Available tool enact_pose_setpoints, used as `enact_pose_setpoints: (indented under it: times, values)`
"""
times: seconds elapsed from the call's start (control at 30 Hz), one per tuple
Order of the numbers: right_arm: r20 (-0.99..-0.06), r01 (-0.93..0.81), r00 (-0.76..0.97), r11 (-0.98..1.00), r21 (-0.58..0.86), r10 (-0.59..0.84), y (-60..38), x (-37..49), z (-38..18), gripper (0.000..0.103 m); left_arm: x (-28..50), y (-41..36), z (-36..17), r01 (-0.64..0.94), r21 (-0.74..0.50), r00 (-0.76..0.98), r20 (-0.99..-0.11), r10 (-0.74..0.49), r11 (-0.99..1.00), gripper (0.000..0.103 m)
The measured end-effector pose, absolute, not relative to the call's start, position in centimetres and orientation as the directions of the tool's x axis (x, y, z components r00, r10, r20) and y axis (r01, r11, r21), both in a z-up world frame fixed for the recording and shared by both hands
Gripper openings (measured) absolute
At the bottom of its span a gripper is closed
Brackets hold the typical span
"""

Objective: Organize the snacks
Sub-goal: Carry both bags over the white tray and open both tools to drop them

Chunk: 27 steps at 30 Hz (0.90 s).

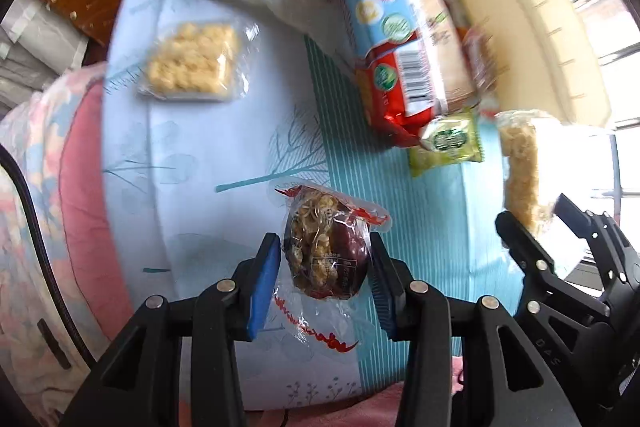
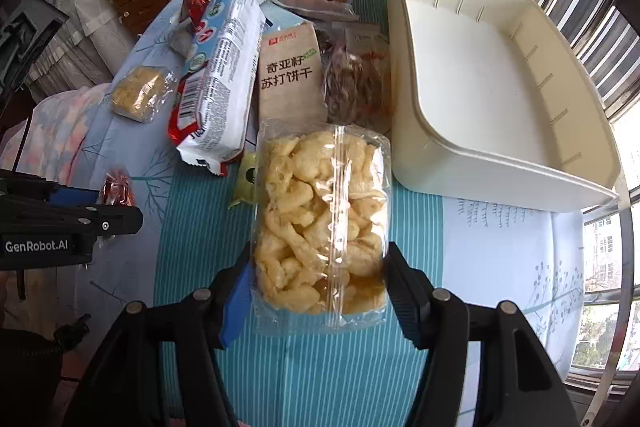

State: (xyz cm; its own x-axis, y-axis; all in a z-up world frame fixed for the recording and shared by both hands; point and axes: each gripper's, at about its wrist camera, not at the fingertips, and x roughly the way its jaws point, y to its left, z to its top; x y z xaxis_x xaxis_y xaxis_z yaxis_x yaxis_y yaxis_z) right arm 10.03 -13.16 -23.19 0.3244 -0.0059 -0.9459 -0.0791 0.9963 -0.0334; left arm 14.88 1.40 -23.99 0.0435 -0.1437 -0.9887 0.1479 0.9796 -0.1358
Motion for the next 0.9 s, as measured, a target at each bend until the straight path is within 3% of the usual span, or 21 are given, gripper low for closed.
enact_pose_setpoints:
  times: [0.23,0.5,0.9]
  values:
    - [-0.905,-0.082,0.425,0.996,-0.044,-0.004,-10.0,7.7,-19.5,0.061,12.4,2.9,-17.6,0.202,-0.199,0.213,-0.947,-0.241,0.959,0.042]
    - [-0.839,-0.071,0.544,0.996,-0.053,-0.006,-8.4,4.8,-14.6,0.061,10.8,4.0,-11.6,0.269,-0.302,0.388,-0.835,-0.39,0.915,0.042]
    - [-0.724,-0.007,0.689,0.999,-0.053,-0.034,-11.2,4.1,-8.9,0.061,10.9,0.7,-6.0,0.377,-0.324,0.512,-0.708,-0.487,0.868,0.042]
